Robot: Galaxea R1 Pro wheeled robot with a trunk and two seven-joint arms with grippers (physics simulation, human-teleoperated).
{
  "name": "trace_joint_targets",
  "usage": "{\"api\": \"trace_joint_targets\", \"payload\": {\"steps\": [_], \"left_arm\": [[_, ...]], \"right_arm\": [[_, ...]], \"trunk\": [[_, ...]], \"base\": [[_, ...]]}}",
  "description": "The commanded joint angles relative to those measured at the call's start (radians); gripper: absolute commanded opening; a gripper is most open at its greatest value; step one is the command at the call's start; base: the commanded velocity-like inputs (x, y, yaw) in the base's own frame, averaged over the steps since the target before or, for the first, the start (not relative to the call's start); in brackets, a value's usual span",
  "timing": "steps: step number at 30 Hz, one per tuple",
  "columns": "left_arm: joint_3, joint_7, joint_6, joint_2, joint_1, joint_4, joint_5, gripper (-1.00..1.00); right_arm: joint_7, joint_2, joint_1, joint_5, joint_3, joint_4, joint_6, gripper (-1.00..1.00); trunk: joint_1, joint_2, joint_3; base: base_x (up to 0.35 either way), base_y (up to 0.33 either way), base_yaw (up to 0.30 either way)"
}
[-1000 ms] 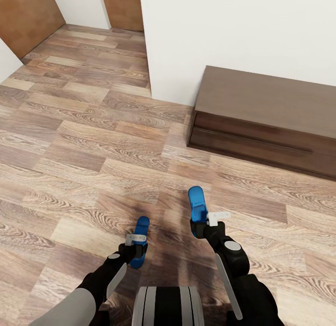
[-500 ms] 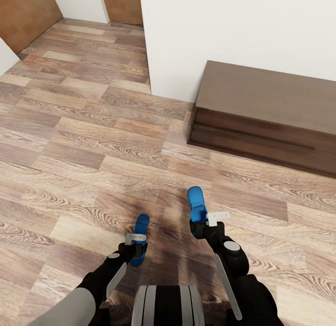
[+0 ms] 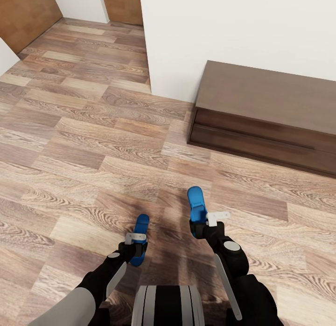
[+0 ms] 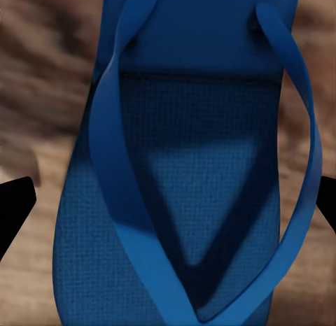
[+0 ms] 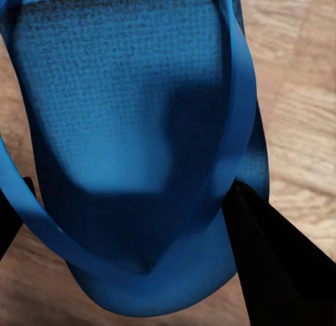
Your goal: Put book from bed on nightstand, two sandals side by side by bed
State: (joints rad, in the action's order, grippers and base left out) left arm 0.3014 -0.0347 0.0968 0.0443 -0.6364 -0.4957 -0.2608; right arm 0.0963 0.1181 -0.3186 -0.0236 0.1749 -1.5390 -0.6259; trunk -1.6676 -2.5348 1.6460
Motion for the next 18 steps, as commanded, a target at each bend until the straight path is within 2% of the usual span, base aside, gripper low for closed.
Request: {"api": "trace_joint_targets", "payload": {"steps": [1,6,15,16,18], "left_arm": [[0.005,-0.004,0.004,-0.001,0.000,-0.002,-0.009,1.00],[0.005,-0.004,0.004,-0.001,0.000,-0.003,-0.009,1.00],[0.004,-0.004,0.004,0.000,0.000,-0.003,-0.009,1.00],[0.005,-0.004,0.004,-0.001,0.000,-0.003,-0.009,-1.00],[0.005,-0.003,0.004,-0.001,0.000,-0.003,-0.009,-1.00]], "right_arm": [[0.007,0.000,0.000,-0.001,0.001,-0.001,-0.006,-1.00],[0.007,0.000,0.000,-0.001,0.002,-0.001,-0.006,-1.00],[0.007,0.000,0.000,-0.001,0.003,-0.001,-0.006,-1.00],[0.007,0.000,0.000,-0.001,0.003,-0.001,-0.006,-1.00],[0.007,0.000,0.000,-0.001,0.003,-0.001,-0.006,-1.00]], "trunk": [[0.000,0.000,0.001],[-0.001,-0.001,0.008],[-0.001,-0.001,0.008],[-0.001,-0.001,0.008],[-0.001,-0.001,0.008]], "base": [[0.000,0.000,0.000],[0.000,0.000,0.000],[0.000,0.000,0.000],[0.000,0.000,0.000],[0.000,0.000,0.000]]}}
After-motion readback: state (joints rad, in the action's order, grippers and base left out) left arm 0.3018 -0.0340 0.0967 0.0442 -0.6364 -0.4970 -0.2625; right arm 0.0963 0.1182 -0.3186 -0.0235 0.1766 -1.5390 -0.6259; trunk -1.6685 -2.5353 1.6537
